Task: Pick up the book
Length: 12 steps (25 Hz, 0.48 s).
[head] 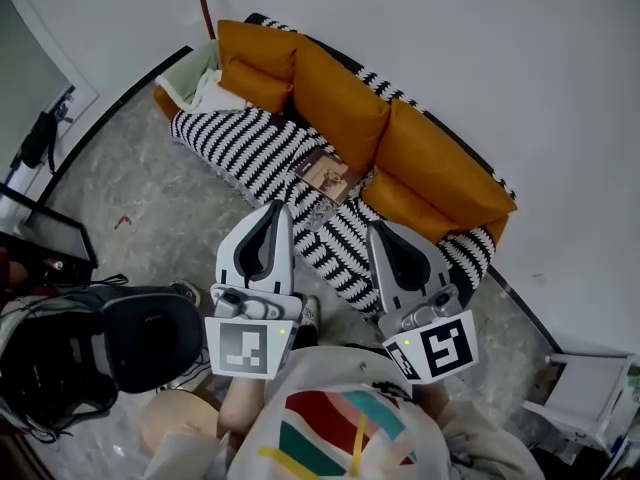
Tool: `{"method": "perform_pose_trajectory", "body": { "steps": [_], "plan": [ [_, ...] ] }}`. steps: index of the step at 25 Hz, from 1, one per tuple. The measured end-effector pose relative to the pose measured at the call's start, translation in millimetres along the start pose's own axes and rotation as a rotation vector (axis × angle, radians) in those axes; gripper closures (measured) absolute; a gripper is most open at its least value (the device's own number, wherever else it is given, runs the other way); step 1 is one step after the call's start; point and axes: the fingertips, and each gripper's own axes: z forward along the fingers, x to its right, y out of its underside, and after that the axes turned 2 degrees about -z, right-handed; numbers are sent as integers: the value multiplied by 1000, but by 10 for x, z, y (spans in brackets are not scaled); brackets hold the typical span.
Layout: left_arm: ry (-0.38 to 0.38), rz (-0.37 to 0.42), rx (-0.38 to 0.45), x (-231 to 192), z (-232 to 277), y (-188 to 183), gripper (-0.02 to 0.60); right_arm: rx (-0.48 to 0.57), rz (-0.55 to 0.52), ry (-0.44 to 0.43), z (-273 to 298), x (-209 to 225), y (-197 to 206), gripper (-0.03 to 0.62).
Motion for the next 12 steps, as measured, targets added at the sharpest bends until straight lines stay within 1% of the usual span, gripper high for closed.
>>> {"method": "perform_pose_trajectory", "body": {
  "steps": [6,9,12],
  "plan": [
    [18,9,-35,-352,273,151,574,3,-2,18,410,-31,17,580],
    [22,-5,-47,-429,396,220,575,-11,6,27,520,12,75,580],
    [29,-16,-61,-438,551,315,574,-32,24,34,614,141,171,580]
  ]
}}
